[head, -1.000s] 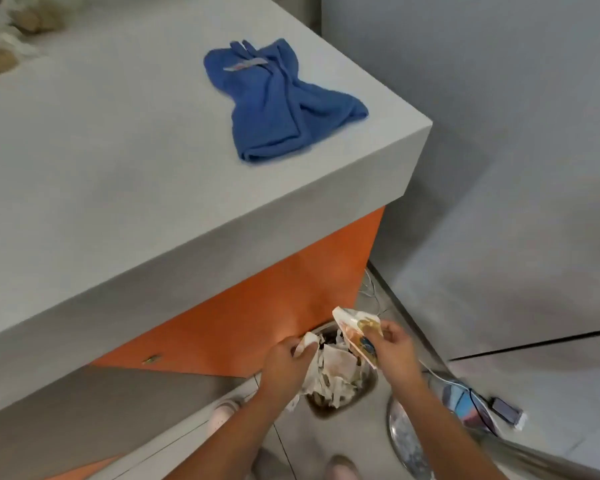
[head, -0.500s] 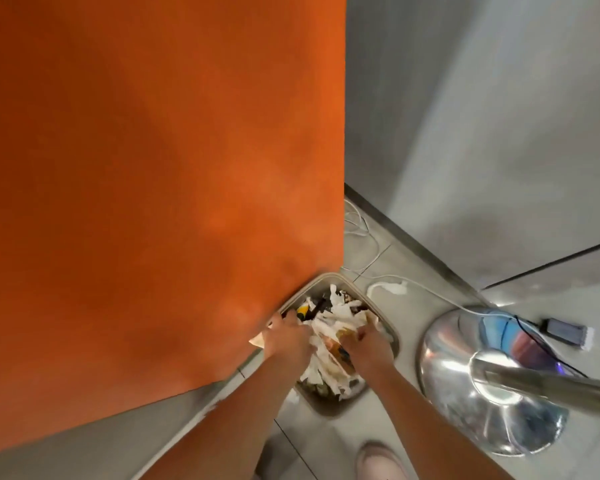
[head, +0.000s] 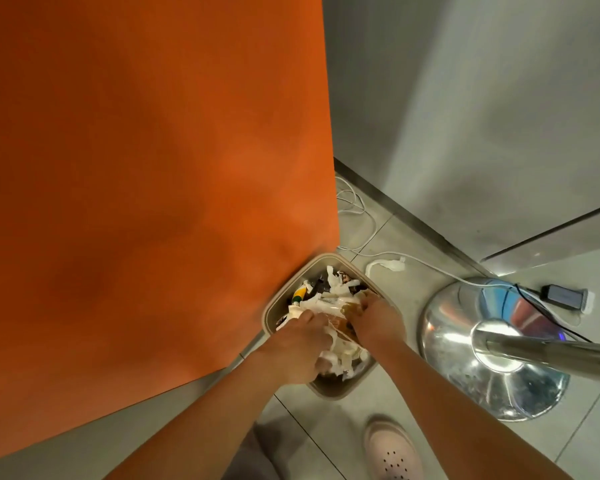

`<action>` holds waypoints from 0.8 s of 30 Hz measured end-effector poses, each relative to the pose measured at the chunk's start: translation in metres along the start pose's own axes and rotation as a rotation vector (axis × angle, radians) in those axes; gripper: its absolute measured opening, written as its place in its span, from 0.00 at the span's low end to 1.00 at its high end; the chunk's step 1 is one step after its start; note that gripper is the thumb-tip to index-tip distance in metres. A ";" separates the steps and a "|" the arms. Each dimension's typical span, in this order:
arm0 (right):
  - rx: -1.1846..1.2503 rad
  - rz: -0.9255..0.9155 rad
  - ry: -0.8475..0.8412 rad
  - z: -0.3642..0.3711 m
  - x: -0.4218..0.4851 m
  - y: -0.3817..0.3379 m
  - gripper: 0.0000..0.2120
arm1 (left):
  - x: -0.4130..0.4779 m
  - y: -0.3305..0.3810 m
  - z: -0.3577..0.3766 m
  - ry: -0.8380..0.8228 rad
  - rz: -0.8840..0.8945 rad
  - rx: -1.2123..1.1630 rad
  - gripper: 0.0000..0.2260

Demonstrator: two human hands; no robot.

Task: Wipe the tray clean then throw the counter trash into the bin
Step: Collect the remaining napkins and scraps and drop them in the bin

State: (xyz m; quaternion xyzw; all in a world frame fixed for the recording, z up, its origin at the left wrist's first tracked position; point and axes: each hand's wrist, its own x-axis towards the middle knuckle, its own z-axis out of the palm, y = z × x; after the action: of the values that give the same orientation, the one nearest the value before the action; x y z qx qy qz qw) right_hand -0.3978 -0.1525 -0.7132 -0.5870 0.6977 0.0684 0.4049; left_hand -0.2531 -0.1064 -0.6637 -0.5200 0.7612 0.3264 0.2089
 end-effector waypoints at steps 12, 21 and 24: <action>-0.123 -0.178 -0.034 0.013 -0.004 0.004 0.19 | 0.019 0.010 0.060 0.384 -0.540 -0.284 0.21; -0.263 -0.167 -0.082 0.029 0.019 0.008 0.22 | 0.057 0.006 0.075 0.175 -0.587 -0.305 0.27; -0.328 -0.156 -0.087 0.039 0.025 0.010 0.25 | 0.070 0.008 0.077 0.098 -0.616 -0.177 0.33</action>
State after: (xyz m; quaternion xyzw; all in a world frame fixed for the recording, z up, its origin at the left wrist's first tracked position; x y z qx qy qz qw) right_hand -0.3876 -0.1466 -0.7594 -0.6940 0.6113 0.1749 0.3377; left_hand -0.2879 -0.0951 -0.7611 -0.7573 0.5457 0.2874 0.2150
